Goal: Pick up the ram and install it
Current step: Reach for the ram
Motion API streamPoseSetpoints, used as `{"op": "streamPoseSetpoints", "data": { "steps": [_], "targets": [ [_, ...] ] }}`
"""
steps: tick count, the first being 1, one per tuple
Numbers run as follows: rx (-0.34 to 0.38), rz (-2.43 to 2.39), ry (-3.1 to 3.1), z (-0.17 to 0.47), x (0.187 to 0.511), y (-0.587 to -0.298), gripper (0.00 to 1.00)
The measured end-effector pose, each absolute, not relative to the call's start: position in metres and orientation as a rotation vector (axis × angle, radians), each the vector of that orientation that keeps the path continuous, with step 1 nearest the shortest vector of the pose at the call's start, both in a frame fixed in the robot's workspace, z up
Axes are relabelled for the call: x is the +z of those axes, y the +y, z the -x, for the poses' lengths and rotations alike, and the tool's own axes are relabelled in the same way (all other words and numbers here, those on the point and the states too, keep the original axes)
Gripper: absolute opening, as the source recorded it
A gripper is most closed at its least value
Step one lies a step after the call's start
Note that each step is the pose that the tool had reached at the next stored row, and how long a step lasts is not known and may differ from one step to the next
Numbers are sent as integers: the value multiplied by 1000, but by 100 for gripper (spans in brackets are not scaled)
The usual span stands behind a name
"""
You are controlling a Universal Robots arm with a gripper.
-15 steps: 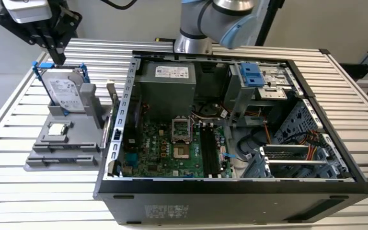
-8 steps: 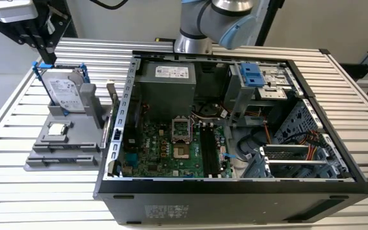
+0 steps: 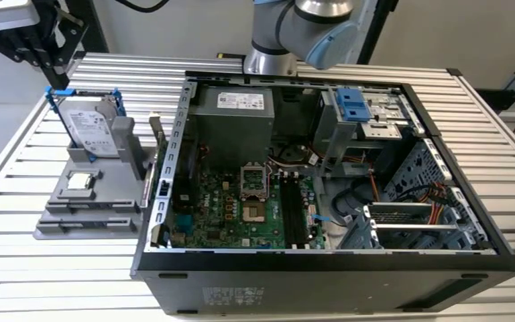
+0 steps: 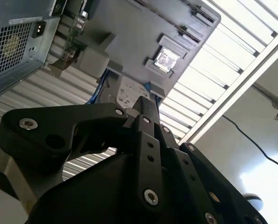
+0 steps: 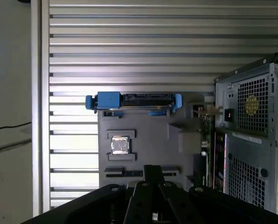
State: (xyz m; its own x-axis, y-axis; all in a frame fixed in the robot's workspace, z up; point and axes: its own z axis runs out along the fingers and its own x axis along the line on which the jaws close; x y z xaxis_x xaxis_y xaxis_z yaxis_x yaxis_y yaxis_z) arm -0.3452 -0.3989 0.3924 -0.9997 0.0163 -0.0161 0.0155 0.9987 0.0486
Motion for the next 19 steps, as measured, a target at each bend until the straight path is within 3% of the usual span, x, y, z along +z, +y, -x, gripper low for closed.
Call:
{"op": "streamPoseSetpoints", "data": {
  "steps": [6, 19],
  "targets": [
    [76, -25, 3124, 345, 392, -404, 0],
    [76, -27, 3125, 345, 392, -447, 0]
  ]
}}
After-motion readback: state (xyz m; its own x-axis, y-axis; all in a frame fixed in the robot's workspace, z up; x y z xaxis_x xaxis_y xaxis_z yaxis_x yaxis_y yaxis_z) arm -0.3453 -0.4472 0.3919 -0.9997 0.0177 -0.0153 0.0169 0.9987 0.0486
